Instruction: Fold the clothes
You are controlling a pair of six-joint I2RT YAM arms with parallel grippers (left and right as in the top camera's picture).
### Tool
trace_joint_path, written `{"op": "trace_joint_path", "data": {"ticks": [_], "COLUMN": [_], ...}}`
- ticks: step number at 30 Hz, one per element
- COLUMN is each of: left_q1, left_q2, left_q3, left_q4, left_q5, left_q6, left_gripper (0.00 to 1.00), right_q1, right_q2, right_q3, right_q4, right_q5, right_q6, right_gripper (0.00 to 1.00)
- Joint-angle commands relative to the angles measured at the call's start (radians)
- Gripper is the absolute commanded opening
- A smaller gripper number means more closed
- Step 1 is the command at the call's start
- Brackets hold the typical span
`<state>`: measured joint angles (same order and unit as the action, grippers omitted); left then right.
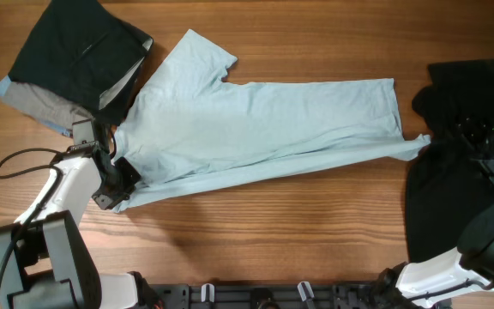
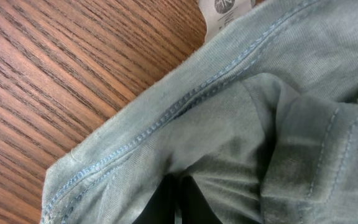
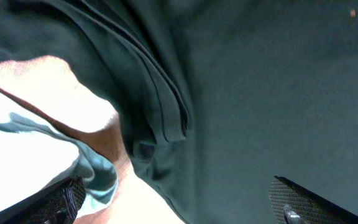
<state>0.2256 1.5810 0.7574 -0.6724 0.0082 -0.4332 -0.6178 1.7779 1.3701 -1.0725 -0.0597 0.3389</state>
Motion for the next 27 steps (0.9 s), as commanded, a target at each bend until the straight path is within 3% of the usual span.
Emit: {"op": "trace_joint_path", "data": {"ticks": [1,9,15,27], "left_q1": [0.02,0.02,0.02,0.02], "left_q2": [0.059,0.059,0.059,0.059], "left_q3": [-0.041,-0.041,-0.041,-0.041], "left_q4": [0.001,0.003,0.003,0.003], "left_q5": [-0.095,-0.095,-0.095,-0.095], "left_q6": [-0.02,-0.02,-0.02,-0.02], "left_gripper": [0.06,0.06,0.07,0.07], "right_q1": [-0.01,-0.047,-0.155,-0.37], "right_q2": [-0.018,-0.018,-0.018,-0.018], "right_q3": [0.026,0.026,0.026,0.026], "right_q4": [0.039,0.071,0.108,0.062], "right_q5": [-0.066,-0.528,-0.729,-0.806], "right_q6": [-0.022,-0.037,0.136,0.372], "right_gripper": [1.0,1.0,1.0,1.0]}}
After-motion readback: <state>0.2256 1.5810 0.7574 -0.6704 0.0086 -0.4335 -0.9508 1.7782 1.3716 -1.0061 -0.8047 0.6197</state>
